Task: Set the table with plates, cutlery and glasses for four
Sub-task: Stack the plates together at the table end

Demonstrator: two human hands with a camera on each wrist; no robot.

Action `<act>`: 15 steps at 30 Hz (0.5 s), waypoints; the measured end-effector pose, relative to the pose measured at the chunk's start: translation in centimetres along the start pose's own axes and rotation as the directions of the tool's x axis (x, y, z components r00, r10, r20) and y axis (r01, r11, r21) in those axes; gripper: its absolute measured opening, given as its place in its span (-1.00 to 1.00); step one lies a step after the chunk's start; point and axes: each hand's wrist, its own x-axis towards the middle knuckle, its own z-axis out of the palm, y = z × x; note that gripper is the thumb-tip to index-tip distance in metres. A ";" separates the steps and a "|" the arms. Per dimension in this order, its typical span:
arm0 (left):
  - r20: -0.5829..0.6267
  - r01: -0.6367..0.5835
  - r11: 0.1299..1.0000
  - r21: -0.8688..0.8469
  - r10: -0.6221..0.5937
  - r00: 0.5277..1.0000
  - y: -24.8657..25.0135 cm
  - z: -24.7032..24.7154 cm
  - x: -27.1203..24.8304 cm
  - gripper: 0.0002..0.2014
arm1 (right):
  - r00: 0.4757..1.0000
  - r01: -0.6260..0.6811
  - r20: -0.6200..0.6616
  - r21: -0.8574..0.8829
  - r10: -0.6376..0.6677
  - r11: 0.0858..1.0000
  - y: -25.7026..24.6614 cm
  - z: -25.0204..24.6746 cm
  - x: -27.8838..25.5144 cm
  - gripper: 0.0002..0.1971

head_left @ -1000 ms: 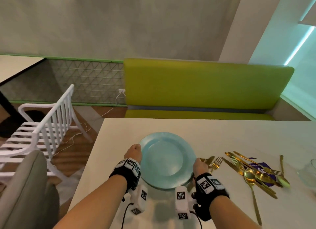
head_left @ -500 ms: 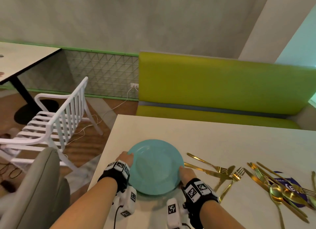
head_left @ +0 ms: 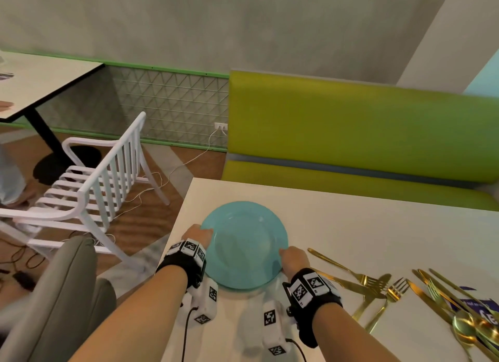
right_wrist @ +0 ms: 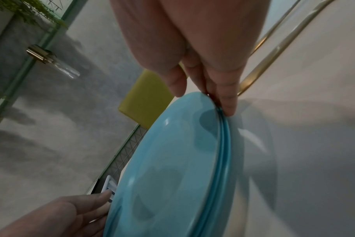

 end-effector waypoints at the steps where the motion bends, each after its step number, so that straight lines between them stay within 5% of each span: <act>1: -0.003 0.000 1.000 -0.014 0.000 1.000 0.1 0.0 0.2 -0.59 | 1.000 0.002 -0.005 -0.006 -0.002 1.000 -0.3 -0.1 0.1 -0.61; 15: -0.043 -0.016 0.990 -0.141 0.010 0.999 1.3 -0.6 1.4 -0.64 | 0.999 0.033 -0.013 0.462 -0.030 0.886 -1.7 0.3 1.8 -0.81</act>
